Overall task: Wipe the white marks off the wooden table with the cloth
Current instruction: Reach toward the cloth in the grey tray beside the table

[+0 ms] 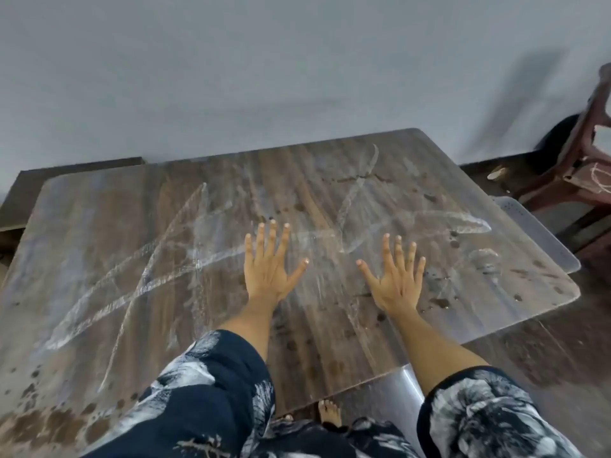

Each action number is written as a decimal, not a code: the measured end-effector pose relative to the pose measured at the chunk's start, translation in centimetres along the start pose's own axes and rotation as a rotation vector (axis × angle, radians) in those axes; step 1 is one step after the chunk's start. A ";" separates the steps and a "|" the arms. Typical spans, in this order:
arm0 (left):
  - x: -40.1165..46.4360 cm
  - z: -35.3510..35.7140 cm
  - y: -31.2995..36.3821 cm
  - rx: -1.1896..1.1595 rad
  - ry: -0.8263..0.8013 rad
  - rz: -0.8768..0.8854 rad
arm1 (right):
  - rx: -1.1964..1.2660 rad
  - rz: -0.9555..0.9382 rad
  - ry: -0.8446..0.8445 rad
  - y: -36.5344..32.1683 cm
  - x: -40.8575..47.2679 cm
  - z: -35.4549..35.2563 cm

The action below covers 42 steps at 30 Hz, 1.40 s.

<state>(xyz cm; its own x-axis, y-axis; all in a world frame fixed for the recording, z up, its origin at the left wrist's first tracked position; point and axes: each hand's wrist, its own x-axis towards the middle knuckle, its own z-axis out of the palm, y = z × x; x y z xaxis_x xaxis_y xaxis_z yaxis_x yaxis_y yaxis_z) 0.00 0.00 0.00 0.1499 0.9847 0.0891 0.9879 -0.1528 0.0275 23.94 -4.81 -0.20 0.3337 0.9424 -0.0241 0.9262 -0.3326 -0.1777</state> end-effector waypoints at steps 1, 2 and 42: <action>-0.3 0.1 0.6 0.014 -0.021 0.013 | -0.012 0.028 -0.009 0.6 -0.6 -0.1; -0.4 0.5 1.3 -0.002 -0.027 0.037 | -0.018 0.043 0.001 1.3 -1.0 0.1; 14.5 2.0 59.0 -0.142 -0.073 0.563 | 0.102 0.476 0.066 48.3 13.7 -7.9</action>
<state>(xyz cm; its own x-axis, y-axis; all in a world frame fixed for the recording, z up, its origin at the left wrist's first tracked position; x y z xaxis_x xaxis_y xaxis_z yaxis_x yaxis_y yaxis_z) 60.53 5.39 0.92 0.6578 0.7508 0.0602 0.7407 -0.6593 0.1292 74.61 -8.25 -1.36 0.7295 0.6810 -0.0638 0.6472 -0.7174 -0.2580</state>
